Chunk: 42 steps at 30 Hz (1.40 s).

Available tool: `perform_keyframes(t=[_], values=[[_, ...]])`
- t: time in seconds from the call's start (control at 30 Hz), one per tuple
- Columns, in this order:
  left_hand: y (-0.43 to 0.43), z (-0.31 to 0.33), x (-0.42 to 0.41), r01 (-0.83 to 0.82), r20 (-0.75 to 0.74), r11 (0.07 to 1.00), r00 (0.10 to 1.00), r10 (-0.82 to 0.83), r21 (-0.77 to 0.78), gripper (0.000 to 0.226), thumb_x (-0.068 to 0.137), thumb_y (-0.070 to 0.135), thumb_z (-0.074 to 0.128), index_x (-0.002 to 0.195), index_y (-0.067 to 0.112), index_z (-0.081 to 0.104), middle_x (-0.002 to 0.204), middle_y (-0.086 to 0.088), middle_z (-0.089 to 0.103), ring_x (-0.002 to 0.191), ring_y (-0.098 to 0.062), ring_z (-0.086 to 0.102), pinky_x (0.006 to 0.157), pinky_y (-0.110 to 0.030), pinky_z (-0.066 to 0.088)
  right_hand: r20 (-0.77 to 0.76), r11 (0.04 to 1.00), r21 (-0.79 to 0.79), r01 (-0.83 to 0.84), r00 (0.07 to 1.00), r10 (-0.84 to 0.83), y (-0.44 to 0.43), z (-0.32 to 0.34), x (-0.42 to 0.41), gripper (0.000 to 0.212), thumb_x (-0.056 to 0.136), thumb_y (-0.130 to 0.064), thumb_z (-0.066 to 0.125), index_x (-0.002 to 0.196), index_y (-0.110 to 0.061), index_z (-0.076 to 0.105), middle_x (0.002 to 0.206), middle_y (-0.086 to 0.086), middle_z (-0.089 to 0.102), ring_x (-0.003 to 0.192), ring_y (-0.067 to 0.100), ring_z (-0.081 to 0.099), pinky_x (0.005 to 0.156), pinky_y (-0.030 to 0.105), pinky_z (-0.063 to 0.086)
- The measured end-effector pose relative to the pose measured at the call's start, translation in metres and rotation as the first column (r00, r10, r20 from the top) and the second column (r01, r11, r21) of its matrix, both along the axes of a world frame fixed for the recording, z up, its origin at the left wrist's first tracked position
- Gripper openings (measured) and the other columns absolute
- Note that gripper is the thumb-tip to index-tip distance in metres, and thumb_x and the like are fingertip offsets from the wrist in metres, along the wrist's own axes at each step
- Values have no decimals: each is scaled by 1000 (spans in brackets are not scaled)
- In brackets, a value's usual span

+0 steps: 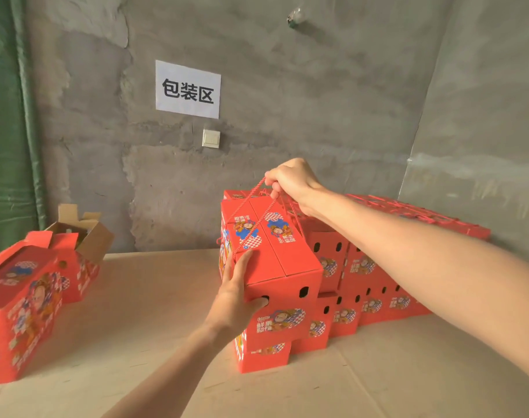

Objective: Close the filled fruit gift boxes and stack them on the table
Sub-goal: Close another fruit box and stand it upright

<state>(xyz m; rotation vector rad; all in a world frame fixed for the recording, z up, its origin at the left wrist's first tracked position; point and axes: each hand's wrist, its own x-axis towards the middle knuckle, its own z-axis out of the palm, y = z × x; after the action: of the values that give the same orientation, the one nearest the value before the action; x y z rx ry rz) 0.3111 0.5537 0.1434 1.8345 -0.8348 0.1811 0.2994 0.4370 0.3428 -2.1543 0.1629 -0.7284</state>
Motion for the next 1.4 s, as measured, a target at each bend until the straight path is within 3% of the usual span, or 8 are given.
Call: perform_keyframes(t=[0.13,0.3,0.4,0.5,0.8,1.07,1.2,1.4], values=[[-41,0,25,-24,0,1000,1000,24,16,95,74,0,73,147,29,20,156,3,10,139,-10,20,103,-10,17,20,996,-86,-26,999,27,-44,3,16,33,76,-6,58,44,-11,53,44,2,55,67,26,59,78,34,48],[-85,-24,44,-115,-47,980,991,124,160,96,85,8,62,149,34,-5,154,-4,22,134,-20,36,99,-25,35,-265,831,-556,-19,952,-155,-105,-42,26,31,89,-29,55,78,0,57,93,19,60,90,29,58,64,29,42],[-98,-52,52,-127,-46,957,989,143,260,105,83,10,62,145,23,-21,151,-9,27,116,-24,52,78,-25,42,-399,661,-718,-219,907,-132,-134,-115,22,85,85,-53,56,149,-19,11,157,11,12,145,32,11,117,47,12],[-104,-67,64,-146,-48,955,985,164,258,109,81,11,63,143,21,-26,157,-6,9,129,-22,43,82,-23,41,-344,521,-813,-262,936,-67,-153,-161,30,96,82,-44,63,144,-44,-11,158,2,-14,145,32,-13,113,52,-10],[-108,-74,97,-162,-103,968,978,184,191,111,77,-2,66,139,46,-13,129,2,56,103,-14,60,83,-28,48,-206,522,-835,-174,979,-3,-161,-176,71,90,82,-32,67,145,-41,4,155,2,3,143,32,3,111,54,10],[-96,-115,99,-52,-241,929,959,149,365,117,63,14,73,148,19,-8,151,-4,19,137,-23,20,106,-32,29,-411,632,-714,-300,911,-31,-187,-147,86,92,70,-56,71,137,-64,8,158,4,-15,141,43,-16,109,63,-8],[-111,-129,102,-197,-272,907,911,309,371,92,71,1,62,147,20,15,100,-8,61,84,-21,61,66,-29,51,-442,649,-697,-307,896,-50,-186,-149,88,95,69,-61,71,134,-68,2,158,14,-5,143,43,-6,112,61,0],[-110,-131,111,-288,-116,819,913,391,497,62,78,6,60,134,24,38,66,13,56,59,-5,53,50,-16,39,-359,598,-763,-243,930,-80,-193,-152,89,97,63,-73,66,136,-65,2,157,21,4,141,43,12,112,56,5]])
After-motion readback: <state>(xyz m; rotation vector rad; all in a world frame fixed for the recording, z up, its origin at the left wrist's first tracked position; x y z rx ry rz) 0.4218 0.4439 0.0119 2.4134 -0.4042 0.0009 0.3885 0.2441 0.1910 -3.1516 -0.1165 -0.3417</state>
